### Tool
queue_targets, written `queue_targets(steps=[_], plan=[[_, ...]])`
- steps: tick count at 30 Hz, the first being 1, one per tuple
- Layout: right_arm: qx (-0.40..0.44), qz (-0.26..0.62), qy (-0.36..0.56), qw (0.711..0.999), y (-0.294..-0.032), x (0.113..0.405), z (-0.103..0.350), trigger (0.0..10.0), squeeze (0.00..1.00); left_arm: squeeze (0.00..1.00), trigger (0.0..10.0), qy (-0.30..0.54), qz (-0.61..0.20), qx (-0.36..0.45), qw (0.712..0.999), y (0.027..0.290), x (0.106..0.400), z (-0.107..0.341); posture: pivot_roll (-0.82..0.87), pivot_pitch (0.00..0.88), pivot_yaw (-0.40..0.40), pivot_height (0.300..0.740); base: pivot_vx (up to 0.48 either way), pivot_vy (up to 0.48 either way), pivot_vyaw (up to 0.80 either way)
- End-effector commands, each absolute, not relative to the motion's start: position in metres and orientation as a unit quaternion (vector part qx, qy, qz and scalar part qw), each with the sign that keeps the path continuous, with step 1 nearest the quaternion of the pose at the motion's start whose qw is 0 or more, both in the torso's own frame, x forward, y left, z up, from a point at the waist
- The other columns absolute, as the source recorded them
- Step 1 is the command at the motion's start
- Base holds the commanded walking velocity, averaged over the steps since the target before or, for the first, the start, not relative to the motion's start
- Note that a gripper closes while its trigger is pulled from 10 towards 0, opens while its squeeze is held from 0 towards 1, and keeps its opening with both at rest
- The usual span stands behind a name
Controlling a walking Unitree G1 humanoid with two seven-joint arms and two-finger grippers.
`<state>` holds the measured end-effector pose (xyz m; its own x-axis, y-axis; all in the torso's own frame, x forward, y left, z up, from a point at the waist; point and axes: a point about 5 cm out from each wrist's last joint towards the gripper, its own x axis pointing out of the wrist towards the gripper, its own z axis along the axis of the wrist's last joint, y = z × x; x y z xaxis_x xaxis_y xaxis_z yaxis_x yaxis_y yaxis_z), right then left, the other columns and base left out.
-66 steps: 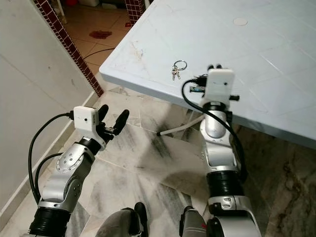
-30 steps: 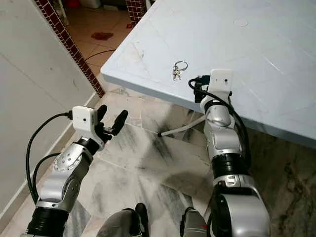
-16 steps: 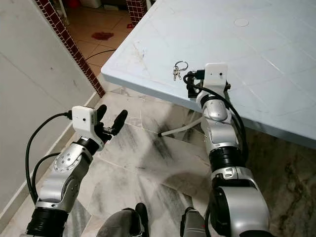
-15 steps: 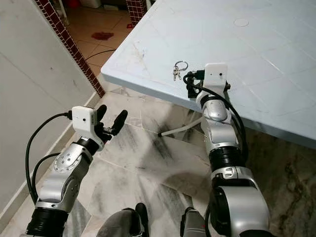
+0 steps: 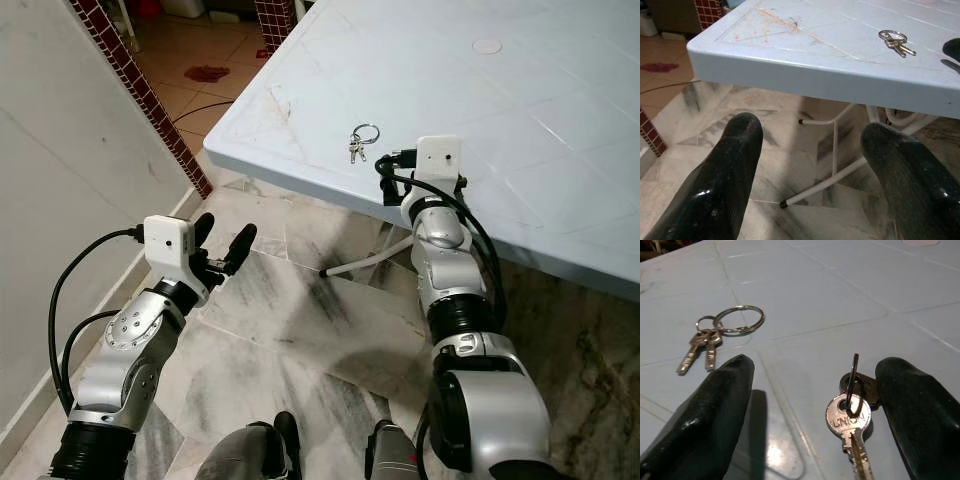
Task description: Hang keys on a hook
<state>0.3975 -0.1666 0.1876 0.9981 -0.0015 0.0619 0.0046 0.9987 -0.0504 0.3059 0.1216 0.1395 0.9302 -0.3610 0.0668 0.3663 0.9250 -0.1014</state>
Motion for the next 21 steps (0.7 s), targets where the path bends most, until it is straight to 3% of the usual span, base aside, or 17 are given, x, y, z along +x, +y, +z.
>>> queue_targets(steps=[1, 9, 21], plan=[[-0.013, 0.009, 0.005, 1.0, -0.16, 0.395, 0.17, 0.0, 0.0, 0.0, 10.0, -0.017, -0.181, -0.047, 0.982, 0.128, 0.303, 0.137, 0.0, 0.219, 0.178, 0.74, 0.0, 0.0, 0.0], [-0.003, 0.022, 0.005, 1.0, -0.151, 0.39, 0.163, 0.0, 0.0, 0.0, 10.0, -0.018, -0.182, -0.048, 0.982, 0.126, 0.304, 0.138, -0.01, 0.217, 0.179, 0.74, 0.0, 0.0, 0.0], [-0.016, -0.015, 0.002, 1.0, -0.159, 0.384, 0.155, 0.0, 0.0, 0.0, 10.0, -0.017, -0.185, -0.047, 0.982, 0.126, 0.305, 0.138, -0.01, 0.218, 0.189, 0.74, 0.0, 0.0, 0.0]])
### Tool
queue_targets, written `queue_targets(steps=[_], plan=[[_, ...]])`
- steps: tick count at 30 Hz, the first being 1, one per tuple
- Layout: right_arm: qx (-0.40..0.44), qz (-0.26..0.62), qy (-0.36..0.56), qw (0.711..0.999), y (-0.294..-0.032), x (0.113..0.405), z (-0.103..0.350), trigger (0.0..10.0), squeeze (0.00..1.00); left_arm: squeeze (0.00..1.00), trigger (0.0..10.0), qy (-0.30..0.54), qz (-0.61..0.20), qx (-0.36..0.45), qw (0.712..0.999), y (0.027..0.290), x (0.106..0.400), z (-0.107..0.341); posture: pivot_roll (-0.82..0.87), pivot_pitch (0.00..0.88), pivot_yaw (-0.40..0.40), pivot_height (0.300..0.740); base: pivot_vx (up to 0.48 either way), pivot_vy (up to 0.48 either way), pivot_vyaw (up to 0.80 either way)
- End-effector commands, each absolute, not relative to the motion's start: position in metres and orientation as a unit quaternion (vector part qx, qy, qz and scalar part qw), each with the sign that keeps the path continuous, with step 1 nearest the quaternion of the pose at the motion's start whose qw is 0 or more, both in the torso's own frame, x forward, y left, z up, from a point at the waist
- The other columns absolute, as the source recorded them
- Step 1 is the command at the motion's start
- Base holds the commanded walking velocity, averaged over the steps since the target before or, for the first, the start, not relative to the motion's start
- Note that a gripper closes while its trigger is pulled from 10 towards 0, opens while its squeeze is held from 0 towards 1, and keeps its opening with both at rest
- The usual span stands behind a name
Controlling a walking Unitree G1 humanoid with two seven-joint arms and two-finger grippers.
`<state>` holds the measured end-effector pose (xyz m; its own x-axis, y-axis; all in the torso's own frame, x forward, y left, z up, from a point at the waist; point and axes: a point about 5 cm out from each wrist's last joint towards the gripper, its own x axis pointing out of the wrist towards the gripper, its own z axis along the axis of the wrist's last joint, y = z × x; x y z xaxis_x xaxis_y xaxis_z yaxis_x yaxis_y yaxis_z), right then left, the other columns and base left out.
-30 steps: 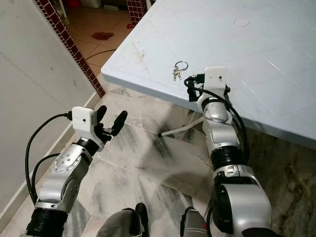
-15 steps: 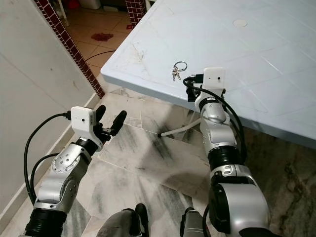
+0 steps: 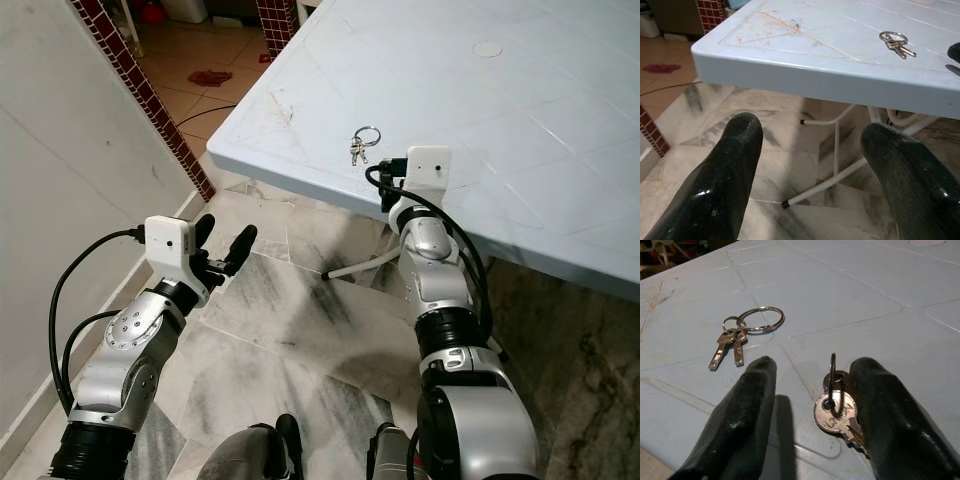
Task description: Hang keys on a hook
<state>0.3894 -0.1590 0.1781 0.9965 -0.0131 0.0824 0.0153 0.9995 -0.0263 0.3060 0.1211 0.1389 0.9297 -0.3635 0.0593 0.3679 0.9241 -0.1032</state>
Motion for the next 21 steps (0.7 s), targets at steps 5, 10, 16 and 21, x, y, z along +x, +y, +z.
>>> queue_targets(steps=[5, 10, 16, 21], plan=[[-0.017, -0.018, 0.002, 1.0, -0.1594, 0.3825, 0.153, 0.0, 0.0, 0.0, 10.0, -0.017, -0.183, -0.047, 0.982, 0.1264, 0.305, 0.1389, -0.01, 0.219, 0.19, 0.74, 0.0, 0.0, 0.0], [-0.017, -0.021, 0.001, 1.0, -0.1601, 0.3802, 0.1517, 0.0, 0.0, 0.0, 10.0, -0.017, -0.183, -0.047, 0.982, 0.1261, 0.3046, 0.1389, -0.01, 0.218, 0.19, 0.74, 0.0, 0.0, 0.0], [-0.02, -0.027, 0.001, 0.999, -0.1625, 0.379, 0.1508, 0.0, 0.0, 0.0, 10.0, -0.017, -0.184, -0.048, 0.982, 0.1254, 0.3049, 0.139, -0.01, 0.22, 0.191, 0.74, 0.0, 0.0, 0.0], [-0.022, -0.035, 0.001, 0.999, -0.1658, 0.3775, 0.15, 0.0, 0.0, 0.0, 10.0, -0.017, -0.183, -0.047, 0.982, 0.1258, 0.305, 0.1387, -0.01, 0.221, 0.192, 0.74, 0.0, 0.0, 0.0]])
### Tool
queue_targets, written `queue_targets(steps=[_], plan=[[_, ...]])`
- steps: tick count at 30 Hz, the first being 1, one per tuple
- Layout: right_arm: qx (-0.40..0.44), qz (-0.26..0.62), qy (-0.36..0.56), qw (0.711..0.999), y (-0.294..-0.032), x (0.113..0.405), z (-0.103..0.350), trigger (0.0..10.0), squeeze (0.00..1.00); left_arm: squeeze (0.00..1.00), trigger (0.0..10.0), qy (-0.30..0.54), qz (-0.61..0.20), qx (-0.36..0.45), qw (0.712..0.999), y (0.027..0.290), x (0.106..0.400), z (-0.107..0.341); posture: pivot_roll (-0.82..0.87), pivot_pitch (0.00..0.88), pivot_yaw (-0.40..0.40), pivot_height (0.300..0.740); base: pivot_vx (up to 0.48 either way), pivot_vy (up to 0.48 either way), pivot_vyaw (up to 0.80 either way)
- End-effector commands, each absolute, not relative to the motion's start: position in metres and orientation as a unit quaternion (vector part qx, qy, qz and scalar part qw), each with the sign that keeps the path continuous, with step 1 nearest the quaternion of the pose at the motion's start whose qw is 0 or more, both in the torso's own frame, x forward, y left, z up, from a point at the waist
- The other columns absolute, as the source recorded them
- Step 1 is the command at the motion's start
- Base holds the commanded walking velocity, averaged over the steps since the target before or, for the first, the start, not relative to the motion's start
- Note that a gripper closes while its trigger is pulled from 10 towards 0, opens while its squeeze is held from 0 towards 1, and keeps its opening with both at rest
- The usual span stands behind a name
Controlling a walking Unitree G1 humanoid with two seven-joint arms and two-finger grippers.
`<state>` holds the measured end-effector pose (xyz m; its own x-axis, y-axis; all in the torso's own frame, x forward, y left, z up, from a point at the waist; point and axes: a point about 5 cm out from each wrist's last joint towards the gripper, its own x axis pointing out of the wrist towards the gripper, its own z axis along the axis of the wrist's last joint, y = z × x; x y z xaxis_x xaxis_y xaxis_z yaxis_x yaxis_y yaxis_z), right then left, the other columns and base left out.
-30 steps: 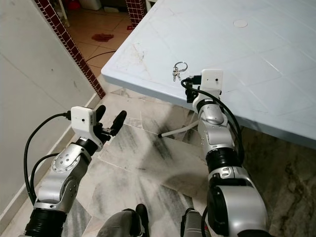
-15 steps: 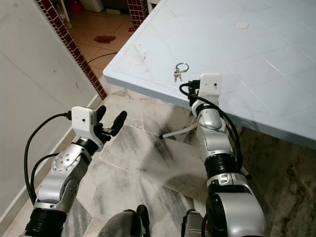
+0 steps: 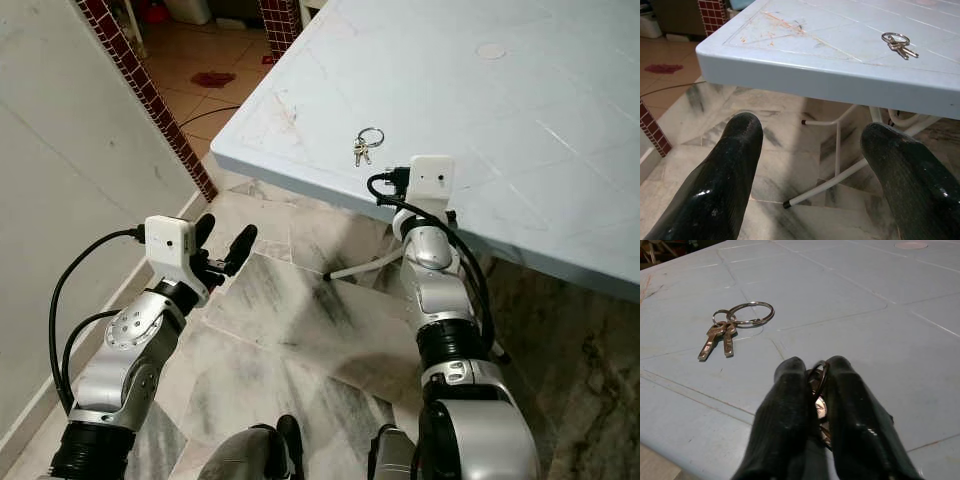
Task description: Hang keys on a hook
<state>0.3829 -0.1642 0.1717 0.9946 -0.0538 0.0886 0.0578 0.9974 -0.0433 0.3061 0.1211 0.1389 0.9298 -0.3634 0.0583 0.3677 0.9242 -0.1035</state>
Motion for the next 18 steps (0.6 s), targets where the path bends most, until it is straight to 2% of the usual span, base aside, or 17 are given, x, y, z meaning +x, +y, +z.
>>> queue_targets(steps=[1, 18], plan=[[-0.022, -0.035, 0.001, 0.999, -0.166, 0.377, 0.15, 0.0, 0.0, 0.0, 10.0, -0.017, -0.183, -0.047, 0.982, 0.126, 0.305, 0.139, -0.01, 0.222, 0.192, 0.74, 0.0, 0.0, 0.0], [-0.042, -0.094, -0.062, 0.993, -0.181, 0.374, 0.168, 0.0, 0.0, 0.0, 10.0, -0.019, -0.182, -0.049, 0.982, 0.125, 0.306, 0.139, -0.02, 0.218, 0.194, 0.74, 0.0, 0.0, 0.0]])
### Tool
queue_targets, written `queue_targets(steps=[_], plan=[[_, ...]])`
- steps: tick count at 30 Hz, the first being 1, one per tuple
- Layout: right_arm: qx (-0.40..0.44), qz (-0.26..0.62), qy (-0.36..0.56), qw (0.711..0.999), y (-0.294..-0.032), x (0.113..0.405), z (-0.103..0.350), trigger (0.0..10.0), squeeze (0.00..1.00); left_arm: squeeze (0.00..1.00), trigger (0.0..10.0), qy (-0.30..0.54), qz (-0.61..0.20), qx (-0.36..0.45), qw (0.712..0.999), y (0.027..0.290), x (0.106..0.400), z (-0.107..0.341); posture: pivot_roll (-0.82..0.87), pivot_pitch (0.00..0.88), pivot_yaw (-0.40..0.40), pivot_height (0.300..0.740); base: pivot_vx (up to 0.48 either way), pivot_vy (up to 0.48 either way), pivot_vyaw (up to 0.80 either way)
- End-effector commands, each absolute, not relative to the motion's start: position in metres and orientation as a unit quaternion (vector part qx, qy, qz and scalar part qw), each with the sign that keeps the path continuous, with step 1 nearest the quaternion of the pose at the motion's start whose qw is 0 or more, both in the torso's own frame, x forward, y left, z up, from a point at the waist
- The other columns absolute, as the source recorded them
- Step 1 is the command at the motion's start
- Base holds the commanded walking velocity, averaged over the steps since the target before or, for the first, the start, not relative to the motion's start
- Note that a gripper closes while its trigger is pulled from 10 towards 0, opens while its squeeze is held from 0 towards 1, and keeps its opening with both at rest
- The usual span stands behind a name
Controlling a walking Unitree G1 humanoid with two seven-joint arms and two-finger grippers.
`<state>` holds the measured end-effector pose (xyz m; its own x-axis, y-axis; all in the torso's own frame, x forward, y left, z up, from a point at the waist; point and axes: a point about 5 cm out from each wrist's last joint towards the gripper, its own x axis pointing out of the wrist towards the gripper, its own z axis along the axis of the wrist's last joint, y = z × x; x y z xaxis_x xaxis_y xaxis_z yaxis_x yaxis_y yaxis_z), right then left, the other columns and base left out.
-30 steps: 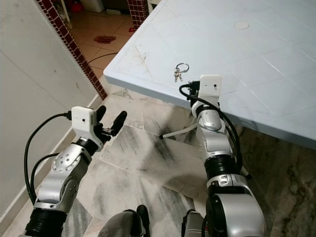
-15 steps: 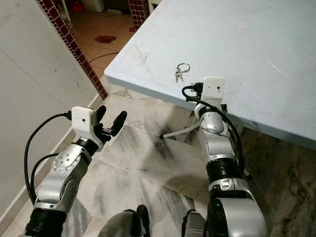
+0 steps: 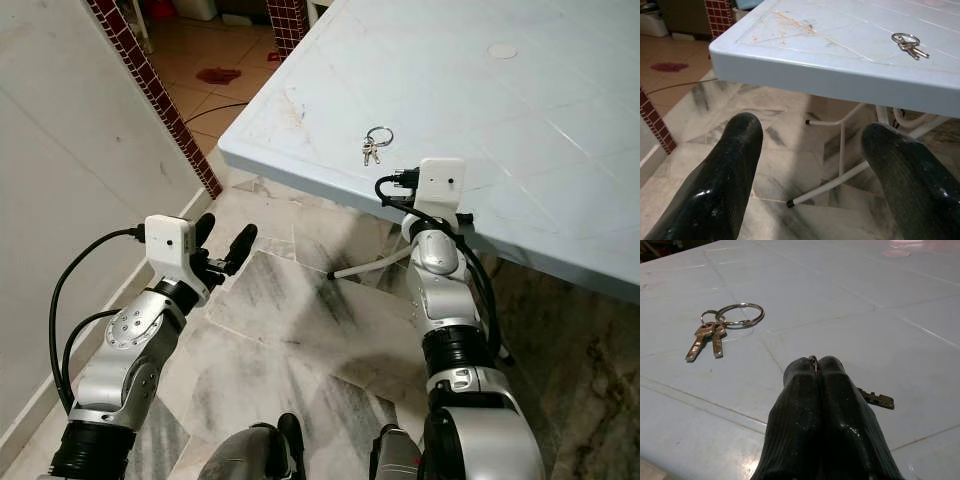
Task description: Hang keys on a hook
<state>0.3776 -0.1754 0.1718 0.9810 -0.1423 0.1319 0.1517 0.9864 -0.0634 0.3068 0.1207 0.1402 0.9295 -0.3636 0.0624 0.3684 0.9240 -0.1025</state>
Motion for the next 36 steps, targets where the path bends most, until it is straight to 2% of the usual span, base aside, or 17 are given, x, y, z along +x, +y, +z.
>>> queue_targets(steps=[1, 6, 10, 18, 19, 20, 21, 26, 32, 36], plan=[[-0.042, -0.094, -0.062, 0.993, -0.181, 0.374, 0.168, 0.0, 0.0, 0.0, 10.0, -0.019, -0.182, -0.049, 0.982, 0.125, 0.306, 0.139, -0.02, 0.218, 0.194, 0.74, 0.0, 0.0, 0.0], [-0.054, -0.112, -0.093, 0.988, -0.184, 0.372, 0.177, 0.0, 0.0, 0.0, 10.0, -0.019, -0.183, -0.049, 0.982, 0.125, 0.306, 0.139, -0.02, 0.215, 0.197, 0.74, 0.0, 0.0, 0.0], [-0.064, -0.127, -0.156, 0.977, -0.185, 0.367, 0.199, 0.0, 0.0, 0.0, 10.0, -0.021, -0.185, -0.049, 0.981, 0.124, 0.307, 0.14, -0.02, 0.214, 0.198, 0.74, 0.0, 0.0, 0.0], [-0.069, -0.117, -0.189, 0.972, -0.182, 0.359, 0.212, 0.0, 0.0, 0.0, 10.0, -0.036, -0.18, -0.056, 0.981, 0.122, 0.307, 0.144, -0.03, 0.215, 0.18, 0.74, 0.0, 0.0, 0.0], [-0.073, -0.112, -0.196, 0.972, -0.18, 0.356, 0.215, 2.4, 0.0, 0.0, 10.0, -0.038, -0.179, -0.056, 0.982, 0.122, 0.307, 0.145, -0.03, 0.215, 0.176, 0.74, 0.0, 0.0, 0.0], [-0.077, -0.108, -0.2, 0.971, -0.179, 0.355, 0.217, 2.4, 0.0, 0.0, 10.0, -0.038, -0.178, -0.056, 0.982, 0.122, 0.307, 0.145, -0.04, 0.215, 0.173, 0.74, 0.0, 0.0, 0.0], [-0.078, -0.102, -0.203, 0.971, -0.178, 0.352, 0.218, 10.0, 0.0, 0.0, 10.0, -0.039, -0.176, -0.057, 0.982, 0.121, 0.308, 0.145, -0.04, 0.215, 0.166, 0.74, 0.0, 0.0, 0.0], [-0.068, -0.084, -0.214, 0.971, -0.172, 0.342, 0.223, 10.0, 0.0, 0.0, 10.0, -0.04, -0.17, -0.061, 0.983, 0.12, 0.307, 0.143, -0.05, 0.208, 0.149, 0.74, 0.0, 0.0, 0.0], [-0.094, -0.059, -0.22, 0.969, -0.16, 0.326, 0.229, 10.0, 0.0, 0.0, 10.0, -0.039, -0.162, -0.067, 0.984, 0.118, 0.309, 0.139, -0.08, 0.193, 0.136, 0.74, 0.0, 0.0, 0.0], [-0.105, -0.049, -0.217, 0.969, -0.155, 0.323, 0.228, 10.0, 0.0, 0.0, 10.0, -0.041, -0.158, -0.066, 0.984, 0.118, 0.312, 0.139, -0.09, 0.187, 0.136, 0.74, 0.0, 0.0, 0.8]])
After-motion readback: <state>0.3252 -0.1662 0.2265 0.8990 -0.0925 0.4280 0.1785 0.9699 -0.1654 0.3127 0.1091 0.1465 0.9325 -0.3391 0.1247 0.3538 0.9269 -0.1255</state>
